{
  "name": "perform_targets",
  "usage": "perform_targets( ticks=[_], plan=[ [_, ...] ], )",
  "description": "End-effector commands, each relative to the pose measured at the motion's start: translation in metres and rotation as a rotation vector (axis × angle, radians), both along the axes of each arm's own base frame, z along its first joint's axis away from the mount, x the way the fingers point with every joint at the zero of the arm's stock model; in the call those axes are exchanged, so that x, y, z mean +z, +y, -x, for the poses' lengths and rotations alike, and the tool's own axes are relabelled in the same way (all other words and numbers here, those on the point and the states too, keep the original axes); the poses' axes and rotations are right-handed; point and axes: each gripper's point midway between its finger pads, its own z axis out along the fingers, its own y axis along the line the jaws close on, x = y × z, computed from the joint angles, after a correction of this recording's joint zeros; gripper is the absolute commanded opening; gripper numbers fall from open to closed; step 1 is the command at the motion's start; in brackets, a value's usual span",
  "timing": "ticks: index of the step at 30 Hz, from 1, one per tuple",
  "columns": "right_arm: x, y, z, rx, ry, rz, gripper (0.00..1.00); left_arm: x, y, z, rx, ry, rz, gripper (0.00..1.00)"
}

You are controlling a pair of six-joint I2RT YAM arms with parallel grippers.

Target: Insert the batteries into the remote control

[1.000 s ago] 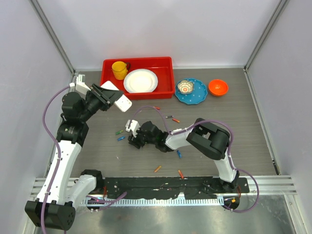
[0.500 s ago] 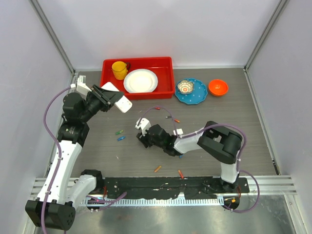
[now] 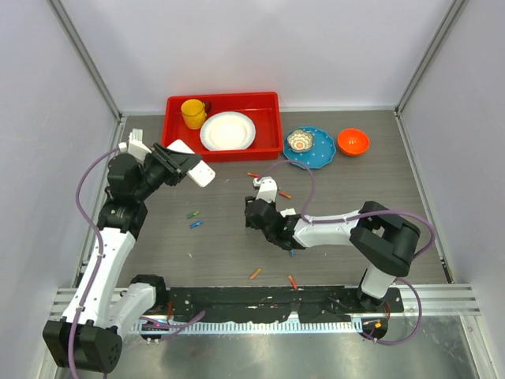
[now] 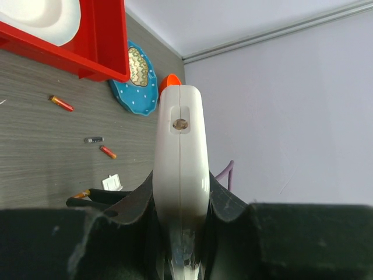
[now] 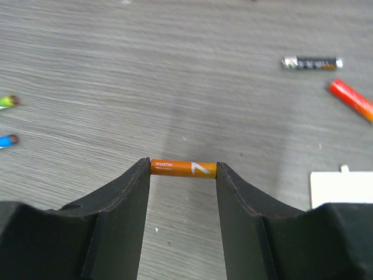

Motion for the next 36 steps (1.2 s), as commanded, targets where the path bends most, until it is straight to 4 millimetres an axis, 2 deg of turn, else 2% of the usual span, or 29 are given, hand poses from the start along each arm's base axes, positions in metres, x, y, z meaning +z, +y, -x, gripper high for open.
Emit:
perform_targets(
  ticks=[1, 3, 4, 6, 7, 8, 14, 17, 22, 23, 25, 28, 29, 30, 32, 34, 36],
  plan=[
    [-0.005, -0.017, 0.006, -0.216, 0.052, -0.031, 0.28, 0.019, 0.002, -0.001, 0.014, -0.080, 0.009, 0.00],
    [-0.008, -0.021, 0.010, -0.269, 0.071, -0.055, 0.23, 0.017, 0.003, 0.000, 0.016, -0.080, 0.006, 0.00],
    [-0.015, -0.029, 0.014, -0.285, 0.091, -0.016, 0.22, 0.015, 0.003, -0.001, 0.018, -0.075, 0.004, 0.00],
    [-0.014, -0.027, 0.016, -0.310, 0.105, -0.022, 0.21, 0.012, 0.003, 0.000, 0.018, -0.072, 0.003, 0.00],
    [-0.020, -0.030, 0.019, -0.314, 0.122, 0.011, 0.22, 0.010, 0.003, 0.000, 0.019, -0.066, 0.004, 0.00],
    [-0.017, -0.025, 0.020, -0.316, 0.120, 0.006, 0.25, 0.008, 0.003, 0.000, 0.018, -0.062, 0.003, 0.00],
    [-0.030, -0.019, 0.032, -0.310, 0.169, 0.051, 0.48, 0.002, 0.003, 0.002, 0.021, -0.048, -0.002, 0.00],
    [-0.032, -0.019, 0.035, -0.306, 0.182, 0.068, 0.56, -0.001, 0.004, 0.002, 0.022, -0.043, -0.004, 0.00],
    [-0.017, -0.015, 0.033, -0.271, 0.171, 0.089, 0.69, -0.003, 0.002, 0.003, 0.015, -0.037, 0.002, 0.00],
    [-0.009, -0.010, 0.031, -0.248, 0.159, 0.099, 0.74, -0.004, 0.002, 0.003, 0.015, -0.031, 0.003, 0.00],
    [0.006, -0.009, 0.029, -0.226, 0.142, 0.116, 0.77, -0.004, 0.002, 0.004, 0.012, -0.028, 0.003, 0.00],
    [0.033, -0.005, 0.023, -0.106, 0.072, 0.182, 0.80, -0.002, 0.002, 0.007, 0.007, -0.039, -0.001, 0.00],
    [0.038, 0.000, 0.025, -0.040, 0.063, 0.194, 0.80, -0.003, 0.001, 0.008, 0.004, -0.040, -0.002, 0.00],
    [0.044, 0.000, 0.025, 0.081, 0.012, 0.291, 0.80, -0.003, 0.001, 0.008, 0.002, -0.041, -0.001, 0.00],
    [0.058, 0.006, 0.028, 0.223, -0.066, 0.297, 0.77, -0.007, 0.000, 0.010, -0.004, -0.035, -0.001, 0.00],
    [0.056, 0.004, 0.031, 0.397, -0.081, 0.352, 0.70, -0.009, 0.001, 0.013, -0.006, -0.037, -0.005, 0.00],
    [0.052, -0.001, 0.042, 0.565, -0.029, 0.322, 0.66, -0.015, 0.001, 0.016, -0.006, -0.028, -0.013, 0.00]
  ],
)
